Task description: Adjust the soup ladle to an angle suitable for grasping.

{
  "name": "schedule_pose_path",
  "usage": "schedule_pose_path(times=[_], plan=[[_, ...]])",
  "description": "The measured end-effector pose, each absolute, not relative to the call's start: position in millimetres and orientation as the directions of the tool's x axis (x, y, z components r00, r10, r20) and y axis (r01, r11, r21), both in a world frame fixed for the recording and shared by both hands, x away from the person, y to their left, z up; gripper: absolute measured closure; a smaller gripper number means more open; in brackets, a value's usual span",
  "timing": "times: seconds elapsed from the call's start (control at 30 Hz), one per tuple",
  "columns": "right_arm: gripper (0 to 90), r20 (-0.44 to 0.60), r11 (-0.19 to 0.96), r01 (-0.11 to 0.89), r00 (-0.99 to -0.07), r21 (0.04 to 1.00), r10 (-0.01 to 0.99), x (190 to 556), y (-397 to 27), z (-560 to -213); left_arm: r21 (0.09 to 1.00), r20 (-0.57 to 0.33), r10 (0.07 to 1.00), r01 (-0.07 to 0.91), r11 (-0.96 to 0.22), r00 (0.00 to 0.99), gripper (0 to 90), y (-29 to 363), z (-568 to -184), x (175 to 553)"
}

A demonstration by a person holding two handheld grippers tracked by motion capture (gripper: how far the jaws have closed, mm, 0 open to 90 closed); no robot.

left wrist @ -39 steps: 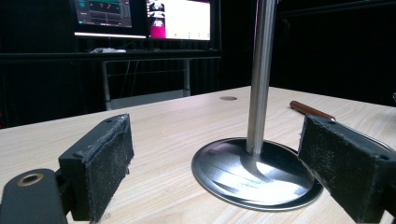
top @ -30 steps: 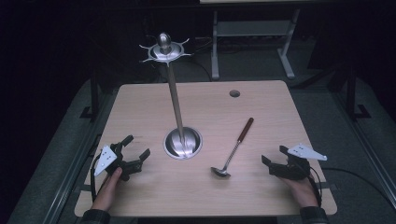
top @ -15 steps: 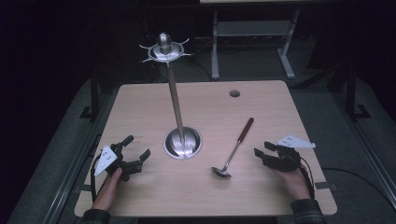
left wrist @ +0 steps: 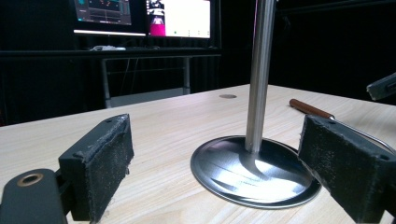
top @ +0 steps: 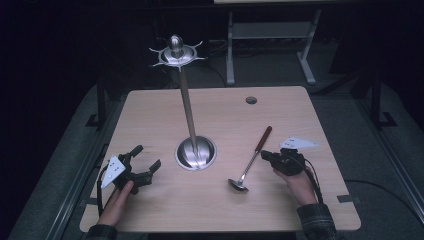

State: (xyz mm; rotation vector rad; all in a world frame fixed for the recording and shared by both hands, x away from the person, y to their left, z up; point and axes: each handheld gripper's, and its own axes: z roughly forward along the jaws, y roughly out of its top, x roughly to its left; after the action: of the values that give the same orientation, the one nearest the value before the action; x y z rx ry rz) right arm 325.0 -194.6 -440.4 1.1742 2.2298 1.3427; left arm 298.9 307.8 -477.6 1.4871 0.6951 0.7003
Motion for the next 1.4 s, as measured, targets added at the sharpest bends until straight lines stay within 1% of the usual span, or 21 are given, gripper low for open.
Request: schedule_pose_path(times=[0.17,0.2,0.27,0.4,0.73,1.4], plan=[[89.9,0.144,0.287,0.496,-0.663,0.820,0.734,331,-178,-444,1.000,0.014,0.778,0.012,-0.027,0.628,9.6,308,-478,299],[89.9,0.146,0.306,0.501,-0.677,0.809,0.721,333,-169,-446,1.000,0.010,0.780,0.014,-0.024,0.626,9.7,308,-478,299],[89.9,0.141,0.319,0.498,-0.686,0.807,0.714,334,-167,-447,1.000,0.010,0.780,0.015,-0.025,0.626,9.7,308,-478,299],[89.9,0.159,0.355,0.523,-0.704,0.775,0.692,337,-151,-453,1.000,0.008,0.780,0.017,-0.024,0.626,9.7,308,-477,299],[89.9,0.161,0.439,0.553,-0.732,0.708,0.662,335,-139,-464,0.999,0.007,0.781,0.022,-0.027,0.624,9.7,308,-477,299],[89.9,0.168,0.462,0.555,-0.746,0.692,0.644,328,-141,-464,0.999,0.007,0.780,0.021,-0.026,0.625,9.7,308,-477,299]])
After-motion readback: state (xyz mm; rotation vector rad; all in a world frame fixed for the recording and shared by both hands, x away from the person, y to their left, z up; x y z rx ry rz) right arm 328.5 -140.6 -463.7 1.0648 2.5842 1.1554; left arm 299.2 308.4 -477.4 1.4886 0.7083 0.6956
